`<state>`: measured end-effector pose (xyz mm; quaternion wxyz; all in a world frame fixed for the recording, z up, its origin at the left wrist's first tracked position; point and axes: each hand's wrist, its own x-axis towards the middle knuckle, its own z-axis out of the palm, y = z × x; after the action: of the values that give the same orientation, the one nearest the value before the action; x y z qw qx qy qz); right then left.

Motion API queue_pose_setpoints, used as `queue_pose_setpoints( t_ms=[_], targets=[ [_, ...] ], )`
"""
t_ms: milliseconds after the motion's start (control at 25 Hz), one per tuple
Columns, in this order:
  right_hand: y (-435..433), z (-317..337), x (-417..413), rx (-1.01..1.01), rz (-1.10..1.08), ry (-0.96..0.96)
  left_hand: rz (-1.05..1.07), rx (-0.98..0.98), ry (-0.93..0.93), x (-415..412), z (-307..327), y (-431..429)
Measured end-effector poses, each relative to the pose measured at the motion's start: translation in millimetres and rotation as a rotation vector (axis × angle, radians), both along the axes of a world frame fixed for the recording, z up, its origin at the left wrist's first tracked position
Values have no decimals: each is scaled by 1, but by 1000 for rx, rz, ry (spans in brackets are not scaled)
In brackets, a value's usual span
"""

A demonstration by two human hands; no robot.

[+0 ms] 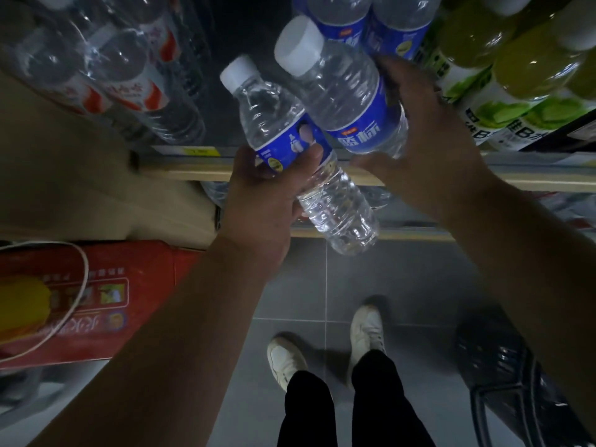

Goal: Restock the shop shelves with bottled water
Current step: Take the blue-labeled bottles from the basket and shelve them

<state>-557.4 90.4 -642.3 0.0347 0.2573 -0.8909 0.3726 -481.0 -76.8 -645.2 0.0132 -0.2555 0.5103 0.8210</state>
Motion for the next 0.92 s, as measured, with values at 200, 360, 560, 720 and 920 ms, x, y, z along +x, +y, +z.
queue_pose_setpoints(
  t_ms=[200, 360, 560, 720, 920],
  targets=[
    [-10, -21, -10, -154, -175, 159, 74, -22, 64, -4, 3, -2],
    [-14, -31, -18, -255, -345, 126, 142, -110, 25, -14, 6, -3],
    [-16, -36, -22, -262, -439, -48, 226, -123, 72, -21, 17, -2],
    [-8, -40, -26, -314, -468, -89, 218, -246, 176, -29, 18, 2],
    [-7, -43, -25, -369, -476, -100, 136, -394, 339, -58, 4, 7]
  ],
)
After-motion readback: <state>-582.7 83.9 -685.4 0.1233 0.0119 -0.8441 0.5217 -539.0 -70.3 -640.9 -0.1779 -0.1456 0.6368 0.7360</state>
